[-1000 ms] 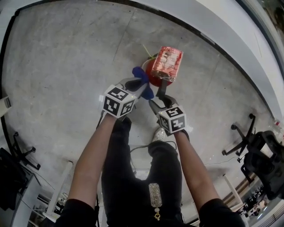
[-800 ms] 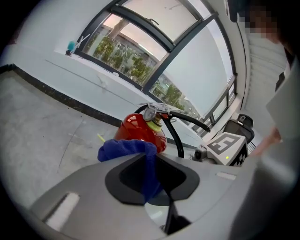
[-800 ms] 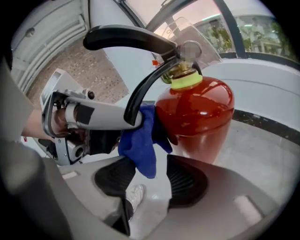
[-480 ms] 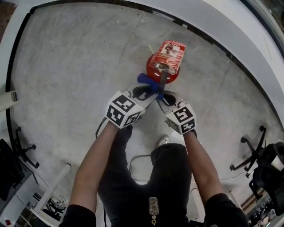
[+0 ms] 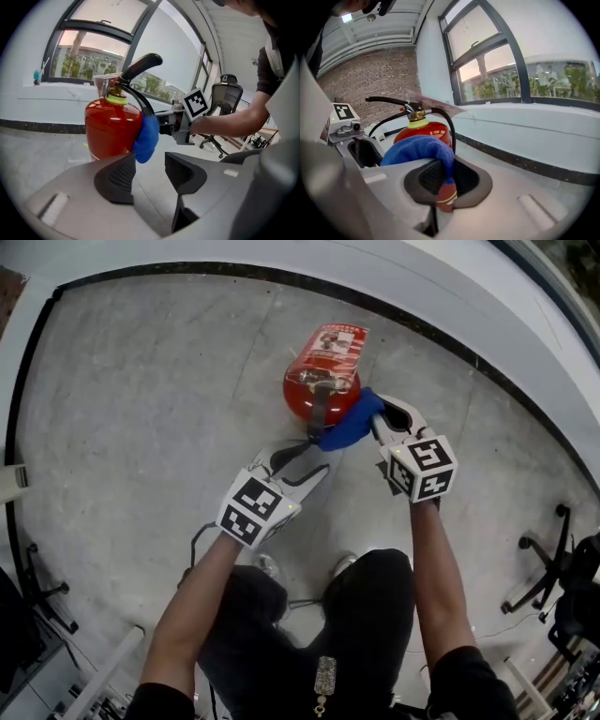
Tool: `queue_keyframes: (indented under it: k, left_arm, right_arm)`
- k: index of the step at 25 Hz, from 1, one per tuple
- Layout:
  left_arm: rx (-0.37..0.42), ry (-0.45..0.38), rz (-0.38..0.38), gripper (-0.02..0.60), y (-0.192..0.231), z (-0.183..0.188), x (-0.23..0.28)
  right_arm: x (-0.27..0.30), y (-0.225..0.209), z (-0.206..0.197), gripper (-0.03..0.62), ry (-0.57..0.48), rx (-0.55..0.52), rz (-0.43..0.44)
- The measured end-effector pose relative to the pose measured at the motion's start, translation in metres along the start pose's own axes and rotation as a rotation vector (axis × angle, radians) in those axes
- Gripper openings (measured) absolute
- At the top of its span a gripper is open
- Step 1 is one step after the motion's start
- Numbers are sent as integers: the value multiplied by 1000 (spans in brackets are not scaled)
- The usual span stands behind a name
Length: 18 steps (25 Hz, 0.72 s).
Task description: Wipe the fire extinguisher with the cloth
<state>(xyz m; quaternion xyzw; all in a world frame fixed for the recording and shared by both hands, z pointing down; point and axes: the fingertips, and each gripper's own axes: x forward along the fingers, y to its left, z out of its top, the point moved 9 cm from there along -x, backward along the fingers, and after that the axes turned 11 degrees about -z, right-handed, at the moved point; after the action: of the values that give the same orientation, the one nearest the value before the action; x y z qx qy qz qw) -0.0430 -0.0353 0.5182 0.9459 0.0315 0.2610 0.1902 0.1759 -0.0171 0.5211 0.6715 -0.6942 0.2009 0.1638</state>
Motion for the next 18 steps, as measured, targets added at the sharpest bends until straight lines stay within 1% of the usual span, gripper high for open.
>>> queue_keyframes:
  k: [3,5,8,10,13,15,18]
  left_arm:
    - [-4,-20,50,206,13,-11,-8]
    - [9,-9,77,206,21,-22,-13]
    - [20,-7,83,206,28,-33,-10]
    - [37,-17,82,206,28,-36,-6]
    - [69,4,84,206,21,-40,0]
    - [83,19,95,206,20,-38,3]
    - [83,-5,107,206,17,-31,10]
  right_arm:
    - [17,-8,6,21,-27,-35,-16]
    - [31,-12,8,21,-34,-66,-6]
    - [62,-26,19,21,-37,-149,47]
    - [83,-32,31,21,-47,-193,100]
    - [99,-34,37,21,-49,-207,172]
    - [97,-33,37,21,-50,-200,181]
    - [87,-32,25,21,-33,-191,168]
